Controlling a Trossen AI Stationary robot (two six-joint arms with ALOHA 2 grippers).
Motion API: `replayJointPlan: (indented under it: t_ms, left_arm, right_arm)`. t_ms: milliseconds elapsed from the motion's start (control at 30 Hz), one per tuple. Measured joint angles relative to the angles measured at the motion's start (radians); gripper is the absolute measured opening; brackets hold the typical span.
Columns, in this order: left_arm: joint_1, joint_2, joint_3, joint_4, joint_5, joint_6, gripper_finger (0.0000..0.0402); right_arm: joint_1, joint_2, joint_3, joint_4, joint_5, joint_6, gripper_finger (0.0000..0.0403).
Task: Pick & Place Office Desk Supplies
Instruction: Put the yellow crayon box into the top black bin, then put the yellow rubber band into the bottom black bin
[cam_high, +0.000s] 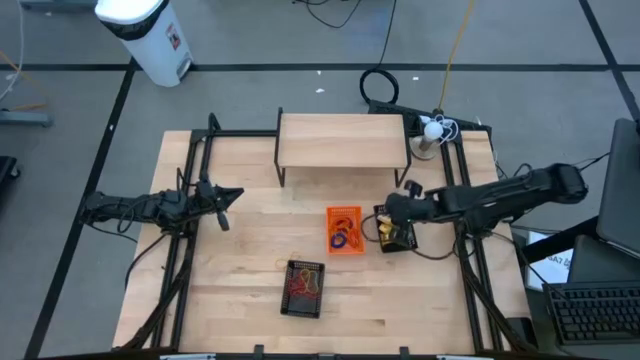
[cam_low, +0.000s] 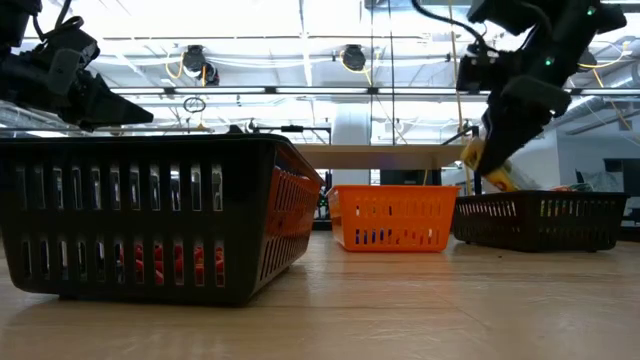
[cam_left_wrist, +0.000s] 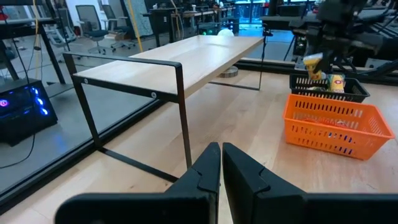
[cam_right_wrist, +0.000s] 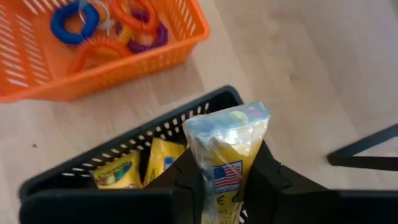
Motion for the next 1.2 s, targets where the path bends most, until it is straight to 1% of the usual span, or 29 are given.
replayJointPlan:
  t_ms: [133, 233, 333, 400, 467, 600, 733, 800, 867, 967, 1033, 1100, 1200]
  left_arm:
    - [0.0, 0.0, 0.0, 0.0, 0.0, 0.0, 0.0021]
    - [0.0, 0.0, 0.0, 0.0, 0.0, 0.0, 0.0021]
    - [0.0, 0.0, 0.0, 0.0, 0.0, 0.0, 0.0021]
    - [0.0, 0.0, 0.0, 0.0, 0.0, -0.001, 0.0021]
    - [0.0, 0.0, 0.0, 0.0, 0.0, -0.003, 0.0021]
    - [0.0, 0.0, 0.0, 0.0, 0.0, -0.004, 0.0021]
    - [0.0, 0.0, 0.0, -0.001, 0.001, -0.004, 0.0021]
    - [0.0, 0.0, 0.0, -0.001, 0.0, -0.005, 0.0021]
    - [0.0, 0.0, 0.0, -0.001, 0.001, -0.004, 0.0021]
    - [0.0, 0.0, 0.0, -0.002, 0.0, -0.003, 0.0021]
    - [0.0, 0.0, 0.0, -0.001, 0.0, -0.004, 0.0021]
    - [0.0, 0.0, 0.0, -0.002, 0.0, -0.004, 0.0021]
    - [0.0, 0.0, 0.0, -0.006, 0.0, -0.004, 0.0021]
  right_arm:
    - [-0.001, 0.029, 0.0, 0.0, -0.025, -0.002, 0.0075]
    - [0.0, 0.044, 0.0, -0.004, -0.027, 0.004, 0.0073]
    - [0.0, 0.054, 0.0, -0.009, -0.052, 0.002, 0.0069]
    - [0.001, 0.06, 0.0, -0.008, -0.058, 0.005, 0.0075]
    - [0.0, 0.059, 0.0, -0.009, -0.078, 0.01, 0.0097]
    - [-0.014, 0.045, 0.0, -0.028, -0.078, 0.032, 0.0166]
    - [-0.025, 0.004, 0.0, -0.044, -0.077, 0.022, 0.0228]
    - [-0.025, -0.034, 0.0, -0.027, -0.074, -0.004, 0.0248]
    - [-0.025, -0.086, 0.0, 0.013, -0.072, -0.038, 0.0258]
    - [-0.019, -0.195, -0.001, 0.109, -0.026, -0.112, 0.0253]
    - [-0.012, -0.289, -0.022, 0.223, -0.019, -0.195, 0.0235]
    - [-0.01, -0.385, -0.061, 0.355, -0.025, -0.261, 0.0204]
    - [-0.02, -0.519, -0.123, 0.501, -0.048, -0.307, 0.0139]
